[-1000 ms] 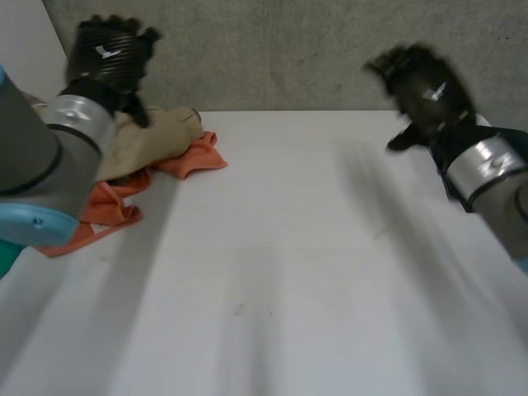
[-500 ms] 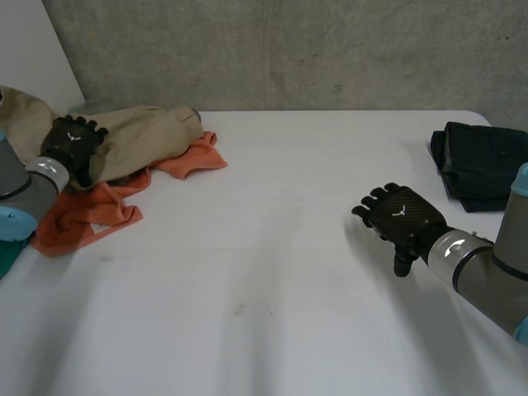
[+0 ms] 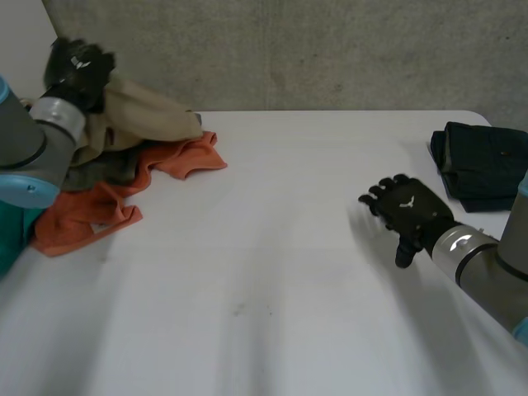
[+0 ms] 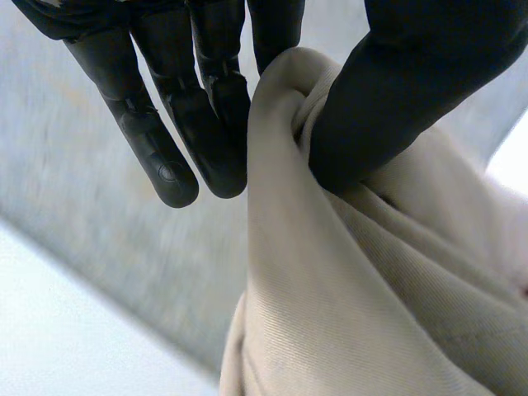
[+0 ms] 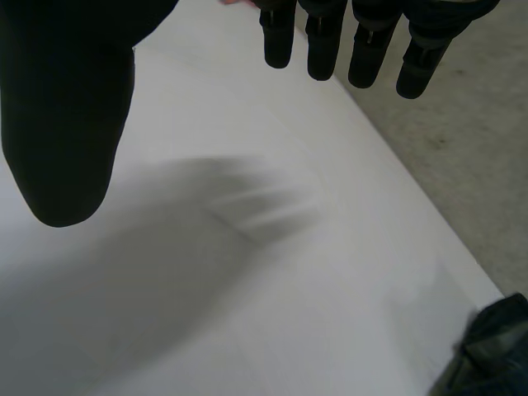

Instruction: Fold the laundry.

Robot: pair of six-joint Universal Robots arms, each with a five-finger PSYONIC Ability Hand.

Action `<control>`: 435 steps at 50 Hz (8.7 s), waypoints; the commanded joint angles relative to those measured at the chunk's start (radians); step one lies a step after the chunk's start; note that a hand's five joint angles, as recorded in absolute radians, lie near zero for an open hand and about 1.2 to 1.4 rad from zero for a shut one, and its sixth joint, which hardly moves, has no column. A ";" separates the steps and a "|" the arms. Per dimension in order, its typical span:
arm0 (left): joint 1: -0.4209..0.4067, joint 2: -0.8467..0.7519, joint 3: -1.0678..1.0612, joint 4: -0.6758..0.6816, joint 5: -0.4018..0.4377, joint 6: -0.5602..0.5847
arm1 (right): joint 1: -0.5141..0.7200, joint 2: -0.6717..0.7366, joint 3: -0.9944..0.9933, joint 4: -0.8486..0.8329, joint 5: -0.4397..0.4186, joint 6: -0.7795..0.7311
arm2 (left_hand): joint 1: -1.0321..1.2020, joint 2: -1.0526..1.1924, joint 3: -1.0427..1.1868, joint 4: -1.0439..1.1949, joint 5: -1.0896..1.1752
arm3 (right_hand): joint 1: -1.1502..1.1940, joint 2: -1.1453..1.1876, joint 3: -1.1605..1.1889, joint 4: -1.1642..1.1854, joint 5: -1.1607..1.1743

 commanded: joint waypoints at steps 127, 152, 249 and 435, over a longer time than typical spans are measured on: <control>-0.442 0.869 -0.293 -0.197 -0.248 0.012 | 0.153 -0.452 -0.673 0.444 0.123 0.024 | 0.260 0.201 0.203 0.200 0.223 | 1.158 1.180 1.179 1.174 1.170; -0.400 -0.146 0.336 0.118 -0.247 0.226 | 0.168 0.399 -0.947 -0.125 0.337 0.016 | 0.260 0.201 0.203 0.200 0.223 | 1.158 1.180 1.179 1.174 1.170; -0.514 0.282 -0.551 -0.402 -0.279 -0.174 | -0.108 0.102 -0.168 0.260 -0.058 -0.250 | 0.260 0.201 0.203 0.200 0.223 | 1.158 1.180 1.179 1.174 1.170; -0.463 -0.456 0.110 0.408 -0.351 0.306 | 0.069 0.623 -0.697 -0.393 0.243 -0.278 | -0.962 -1.021 -1.019 -1.021 -0.998 | -0.064 -0.042 -0.043 -0.048 -0.051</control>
